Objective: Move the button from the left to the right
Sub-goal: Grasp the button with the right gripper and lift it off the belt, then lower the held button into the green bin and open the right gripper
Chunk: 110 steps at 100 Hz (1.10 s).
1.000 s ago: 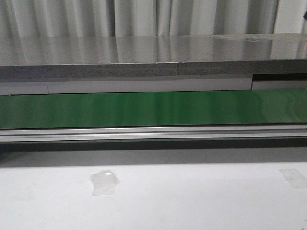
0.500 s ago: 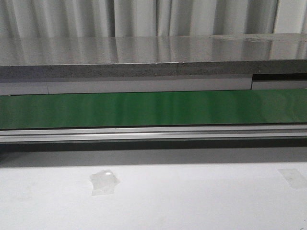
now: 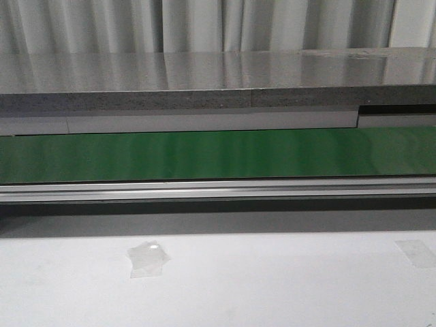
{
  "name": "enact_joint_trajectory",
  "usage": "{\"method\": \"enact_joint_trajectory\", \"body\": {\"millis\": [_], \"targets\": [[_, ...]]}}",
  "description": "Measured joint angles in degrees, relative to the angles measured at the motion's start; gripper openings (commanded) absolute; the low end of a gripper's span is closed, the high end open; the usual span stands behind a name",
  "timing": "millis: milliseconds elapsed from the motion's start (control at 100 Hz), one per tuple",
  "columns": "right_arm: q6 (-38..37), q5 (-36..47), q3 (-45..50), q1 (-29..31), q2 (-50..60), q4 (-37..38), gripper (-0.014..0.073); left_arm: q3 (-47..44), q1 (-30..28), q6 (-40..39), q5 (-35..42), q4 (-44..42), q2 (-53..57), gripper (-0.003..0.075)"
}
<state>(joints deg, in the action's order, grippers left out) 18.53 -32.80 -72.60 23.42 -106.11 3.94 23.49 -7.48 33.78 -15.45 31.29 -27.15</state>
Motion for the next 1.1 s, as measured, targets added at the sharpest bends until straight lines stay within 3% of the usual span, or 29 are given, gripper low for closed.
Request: {"method": "enact_joint_trajectory", "body": {"millis": [210, 440, 700, 900, 1100], "targets": [[0.0, 0.5, -0.1, 0.0, -1.3, -1.1, 0.0218, 0.0, 0.0, 0.0, 0.0, 0.0, 0.0, -0.0020], [0.0, 1.8, -0.1, 0.0, -1.3, -3.0, 0.0300, 0.0, 0.0, 0.0, 0.0, 0.0, 0.0, -0.0020], [0.0, 1.9, -0.1, 0.0, -1.3, -3.0, 0.0302, 0.0, 0.0, 0.0, 0.0, 0.0, 0.0, -0.0020], [0.0, 2.0, -0.1, 0.0, -1.3, -3.1, 0.0427, 0.0, 0.0, 0.0, 0.0, 0.0, 0.0, -0.0020], [0.0, 2.0, -0.1, 0.0, -1.3, -3.1, 0.0437, 0.0, 0.0, 0.0, 0.0, 0.0, 0.0, -0.0020]]}}
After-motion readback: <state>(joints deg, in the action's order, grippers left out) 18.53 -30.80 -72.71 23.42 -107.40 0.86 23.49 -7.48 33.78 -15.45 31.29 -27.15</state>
